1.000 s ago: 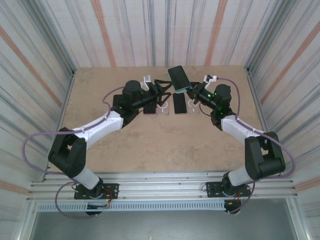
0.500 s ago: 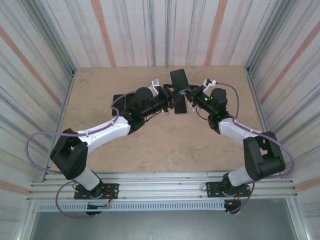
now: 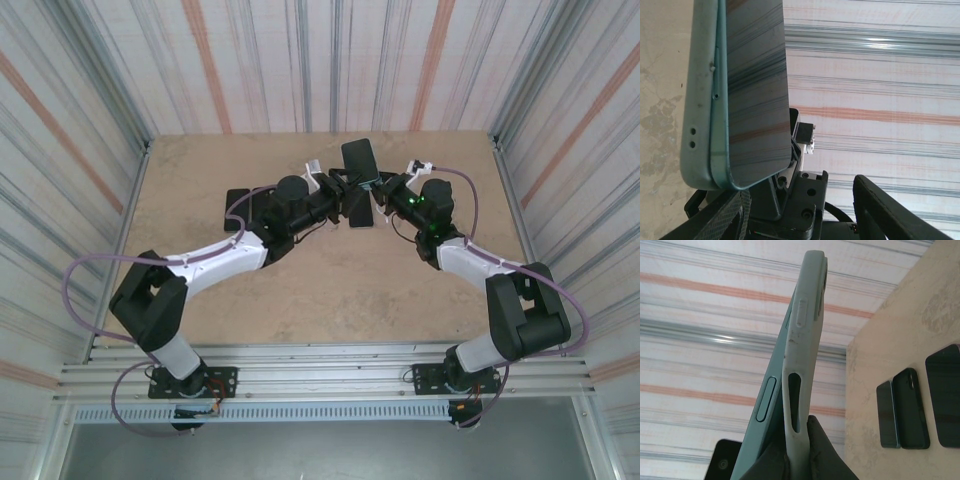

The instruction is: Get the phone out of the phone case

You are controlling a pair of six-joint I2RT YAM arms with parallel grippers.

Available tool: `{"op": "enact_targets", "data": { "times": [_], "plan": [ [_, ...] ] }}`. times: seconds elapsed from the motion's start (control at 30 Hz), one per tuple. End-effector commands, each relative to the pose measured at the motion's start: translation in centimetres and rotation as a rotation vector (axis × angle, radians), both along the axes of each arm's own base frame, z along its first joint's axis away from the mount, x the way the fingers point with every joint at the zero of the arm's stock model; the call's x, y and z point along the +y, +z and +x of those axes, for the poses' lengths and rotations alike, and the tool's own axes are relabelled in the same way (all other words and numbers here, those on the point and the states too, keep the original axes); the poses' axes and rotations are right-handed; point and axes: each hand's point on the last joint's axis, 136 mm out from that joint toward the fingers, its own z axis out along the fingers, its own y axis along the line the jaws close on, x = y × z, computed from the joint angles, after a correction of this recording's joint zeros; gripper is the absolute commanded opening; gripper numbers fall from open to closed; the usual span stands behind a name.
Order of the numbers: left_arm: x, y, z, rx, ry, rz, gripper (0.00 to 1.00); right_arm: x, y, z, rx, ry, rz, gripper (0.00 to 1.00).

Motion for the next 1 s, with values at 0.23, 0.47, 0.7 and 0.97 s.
{"op": "enact_targets", "data": {
  "times": [0.23,0.47,0.7,0.97],
  "plan": [
    [1.2,0.0,2.6,0.008,0.102,-0.048,0.57,0.9,3.7,-1.4,-0.171,-0.008,0.001,0.00],
    [0.2,1.3,3.2,0.002,0.125,-0.087,0.53,0.9,3.4,-1.8,-0.180,-0.051,-0.024,0.00],
    [0.3,1.3,3.2,0.006,0.138,-0.088,0.29,0.6,3.2,-1.8,-0.188,-0.074,-0.043,0.00],
    [0.7,2.6,2.7,-0.021,0.140,-0.090,0.07,0.3,2.4,-1.2,-0.162,-0.097,-0.086,0.00]
  ]
}}
